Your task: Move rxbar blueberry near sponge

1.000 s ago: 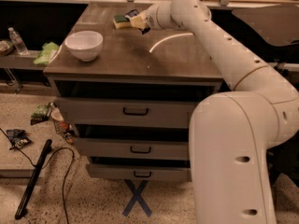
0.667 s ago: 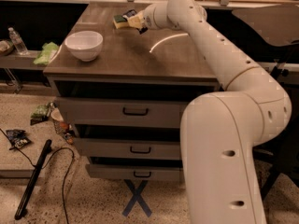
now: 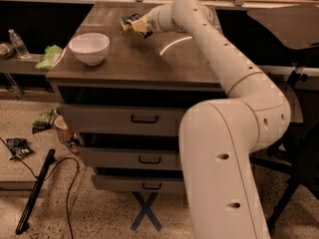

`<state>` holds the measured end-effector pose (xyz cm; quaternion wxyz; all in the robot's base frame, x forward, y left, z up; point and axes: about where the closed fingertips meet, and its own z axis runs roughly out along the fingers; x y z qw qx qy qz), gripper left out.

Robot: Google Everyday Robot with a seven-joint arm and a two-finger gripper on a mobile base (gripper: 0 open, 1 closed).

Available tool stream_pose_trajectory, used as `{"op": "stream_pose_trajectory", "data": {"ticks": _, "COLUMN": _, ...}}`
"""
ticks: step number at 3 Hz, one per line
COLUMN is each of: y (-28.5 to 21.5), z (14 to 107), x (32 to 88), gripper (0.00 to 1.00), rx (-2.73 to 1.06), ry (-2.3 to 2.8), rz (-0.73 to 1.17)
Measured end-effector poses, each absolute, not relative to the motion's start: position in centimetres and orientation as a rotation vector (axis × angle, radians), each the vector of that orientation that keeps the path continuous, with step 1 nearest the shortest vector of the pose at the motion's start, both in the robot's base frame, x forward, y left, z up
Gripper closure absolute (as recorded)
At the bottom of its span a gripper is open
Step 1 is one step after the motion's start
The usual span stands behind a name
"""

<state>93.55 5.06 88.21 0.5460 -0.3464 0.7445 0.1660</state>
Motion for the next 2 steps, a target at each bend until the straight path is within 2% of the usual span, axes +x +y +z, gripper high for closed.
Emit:
{"op": "stream_pose_trajectory", "data": {"ticks": 1, "y": 5.4, "z": 88.2, "x": 93.8, "gripper": 0.36, "rx": -0.834, "ry": 1.761, "rz": 0.393}}
{"op": "stream_pose_trajectory", "data": {"ticks": 2, "y": 5.1, "z": 89.2, "x": 93.6, "gripper": 0.04, "rx": -0.839, "ry": 1.737, "rz": 0.404}}
